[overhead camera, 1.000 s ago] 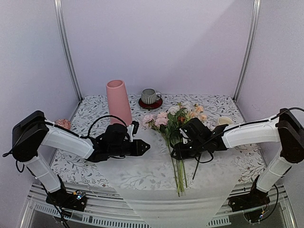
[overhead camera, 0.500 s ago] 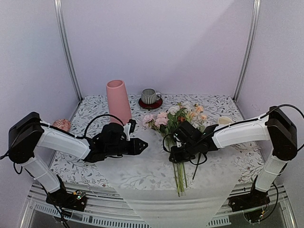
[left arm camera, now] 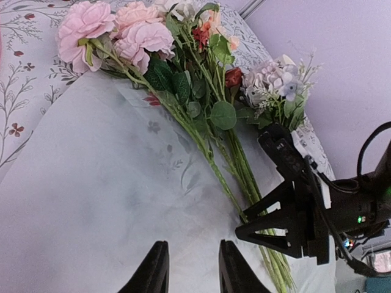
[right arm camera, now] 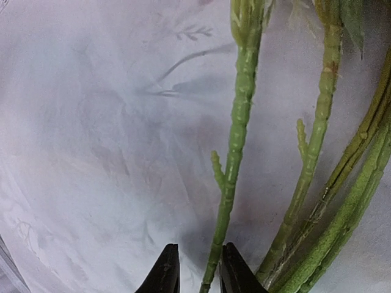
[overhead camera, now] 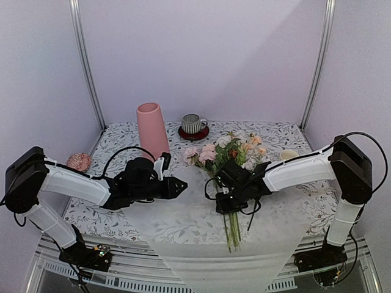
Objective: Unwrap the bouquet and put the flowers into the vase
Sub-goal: Pick up the fake flower from the flattened wrapping paper, then pass from the right arm to the left
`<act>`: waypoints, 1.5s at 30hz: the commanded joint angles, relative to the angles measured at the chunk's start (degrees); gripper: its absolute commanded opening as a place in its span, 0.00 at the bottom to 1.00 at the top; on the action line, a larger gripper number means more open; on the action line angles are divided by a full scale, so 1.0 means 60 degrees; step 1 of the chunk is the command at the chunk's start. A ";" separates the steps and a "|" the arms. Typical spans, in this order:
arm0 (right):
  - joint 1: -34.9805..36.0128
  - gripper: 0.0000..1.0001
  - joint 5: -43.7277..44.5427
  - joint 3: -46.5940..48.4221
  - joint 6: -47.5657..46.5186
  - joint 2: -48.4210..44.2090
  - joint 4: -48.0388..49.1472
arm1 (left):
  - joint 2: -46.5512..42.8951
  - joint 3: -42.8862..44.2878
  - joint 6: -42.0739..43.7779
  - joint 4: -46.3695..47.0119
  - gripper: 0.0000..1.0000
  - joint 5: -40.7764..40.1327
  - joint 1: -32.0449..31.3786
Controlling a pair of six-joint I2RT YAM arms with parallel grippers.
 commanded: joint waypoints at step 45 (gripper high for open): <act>0.0772 0.04 -0.3451 -0.2586 -0.1354 -0.3851 0.8996 | -0.3916 -0.1238 0.0662 0.3233 0.97 0.1860 -0.0252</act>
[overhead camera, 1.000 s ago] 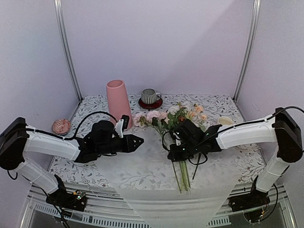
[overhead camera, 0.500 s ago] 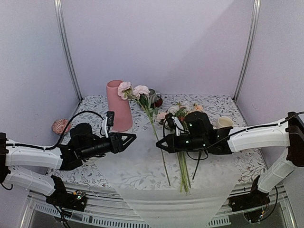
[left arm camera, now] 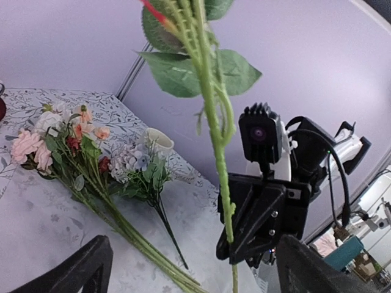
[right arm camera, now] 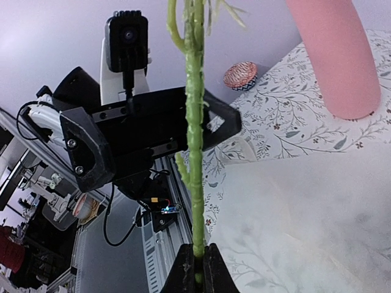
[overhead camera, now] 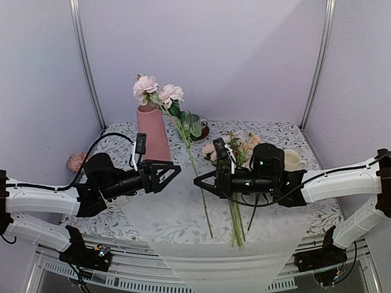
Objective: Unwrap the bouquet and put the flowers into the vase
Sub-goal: Pass from the right arm to the left
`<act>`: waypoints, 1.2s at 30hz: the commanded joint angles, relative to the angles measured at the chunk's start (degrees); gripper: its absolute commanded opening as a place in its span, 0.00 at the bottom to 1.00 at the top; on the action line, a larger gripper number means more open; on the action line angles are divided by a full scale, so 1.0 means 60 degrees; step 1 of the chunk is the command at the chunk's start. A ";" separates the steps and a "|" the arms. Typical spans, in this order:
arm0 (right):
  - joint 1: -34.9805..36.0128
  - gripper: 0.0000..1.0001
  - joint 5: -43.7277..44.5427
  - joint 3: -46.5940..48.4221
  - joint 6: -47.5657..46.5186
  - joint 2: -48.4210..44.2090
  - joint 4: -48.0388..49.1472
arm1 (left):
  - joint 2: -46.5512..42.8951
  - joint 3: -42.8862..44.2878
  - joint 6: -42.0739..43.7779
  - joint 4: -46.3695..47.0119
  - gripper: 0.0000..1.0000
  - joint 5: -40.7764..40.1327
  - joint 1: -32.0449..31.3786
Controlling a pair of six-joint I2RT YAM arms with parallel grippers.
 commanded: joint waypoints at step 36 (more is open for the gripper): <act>0.1069 0.04 0.0164 0.0214 -0.1227 0.0428 0.1407 | 0.0973 0.0405 -0.0581 0.2715 0.53 0.0708 -0.0070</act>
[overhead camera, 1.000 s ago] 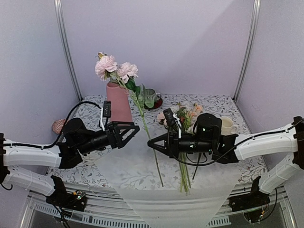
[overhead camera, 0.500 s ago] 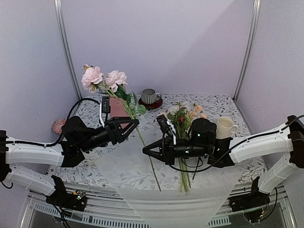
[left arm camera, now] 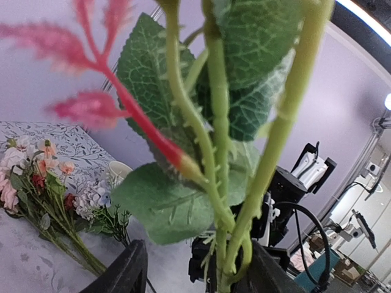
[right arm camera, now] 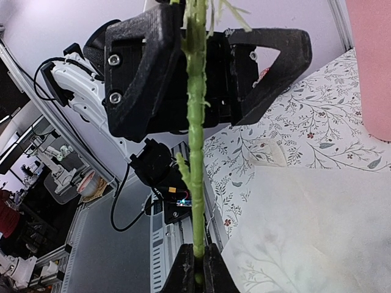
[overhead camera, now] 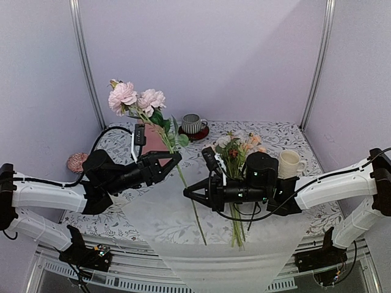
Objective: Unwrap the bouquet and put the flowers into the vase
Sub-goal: Pass from the right arm to the left
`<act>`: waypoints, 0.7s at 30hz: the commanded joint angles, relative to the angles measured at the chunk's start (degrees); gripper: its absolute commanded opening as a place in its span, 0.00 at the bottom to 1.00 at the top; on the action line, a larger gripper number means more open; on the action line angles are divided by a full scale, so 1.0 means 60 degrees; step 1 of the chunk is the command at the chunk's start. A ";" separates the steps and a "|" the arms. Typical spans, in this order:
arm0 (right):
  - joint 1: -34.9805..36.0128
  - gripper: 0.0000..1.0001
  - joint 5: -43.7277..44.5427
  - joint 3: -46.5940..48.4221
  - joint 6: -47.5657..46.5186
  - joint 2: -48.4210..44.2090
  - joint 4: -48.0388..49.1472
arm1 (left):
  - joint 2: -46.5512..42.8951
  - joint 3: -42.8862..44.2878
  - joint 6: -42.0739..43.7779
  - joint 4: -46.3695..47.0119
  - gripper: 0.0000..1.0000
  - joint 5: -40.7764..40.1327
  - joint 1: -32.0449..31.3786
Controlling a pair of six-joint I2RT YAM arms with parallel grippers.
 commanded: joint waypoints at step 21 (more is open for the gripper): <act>0.0058 0.67 0.2184 -0.0299 -0.0094 -0.0548 -0.0238 | -0.0055 -0.0006 0.0045 -0.0557 0.00 -0.0265 0.0066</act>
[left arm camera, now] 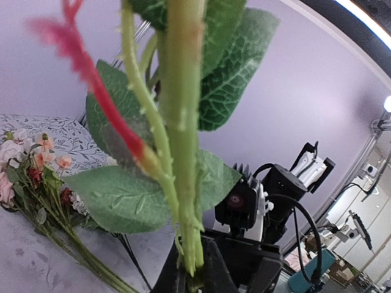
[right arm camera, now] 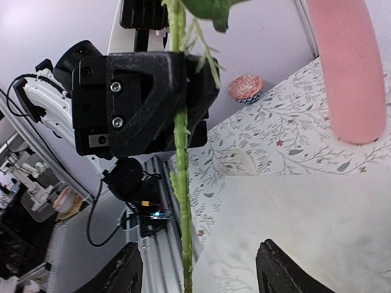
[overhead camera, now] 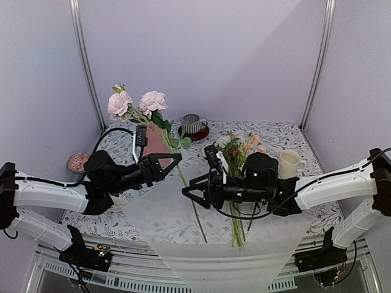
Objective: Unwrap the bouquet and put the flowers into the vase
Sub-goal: Pass from the right arm to the left, then place the fake flower in the vase.
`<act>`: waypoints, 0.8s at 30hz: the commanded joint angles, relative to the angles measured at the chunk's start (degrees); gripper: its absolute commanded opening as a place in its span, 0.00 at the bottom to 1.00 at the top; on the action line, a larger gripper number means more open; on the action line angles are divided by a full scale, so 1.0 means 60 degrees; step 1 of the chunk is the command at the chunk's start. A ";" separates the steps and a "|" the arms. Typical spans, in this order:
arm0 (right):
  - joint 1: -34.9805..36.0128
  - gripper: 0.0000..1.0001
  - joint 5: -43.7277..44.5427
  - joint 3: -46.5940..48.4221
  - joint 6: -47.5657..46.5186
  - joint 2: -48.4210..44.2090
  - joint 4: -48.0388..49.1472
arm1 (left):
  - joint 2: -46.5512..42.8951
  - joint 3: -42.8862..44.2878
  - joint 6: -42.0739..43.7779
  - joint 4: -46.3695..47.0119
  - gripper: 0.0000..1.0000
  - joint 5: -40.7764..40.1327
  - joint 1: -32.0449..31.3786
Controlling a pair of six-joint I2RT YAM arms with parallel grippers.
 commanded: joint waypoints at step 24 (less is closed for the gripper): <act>-0.0986 0.99 0.6761 -0.1628 -0.5472 -0.1414 0.0839 | -0.0799 0.5007 0.3411 -0.7202 0.00 -0.0959 0.4116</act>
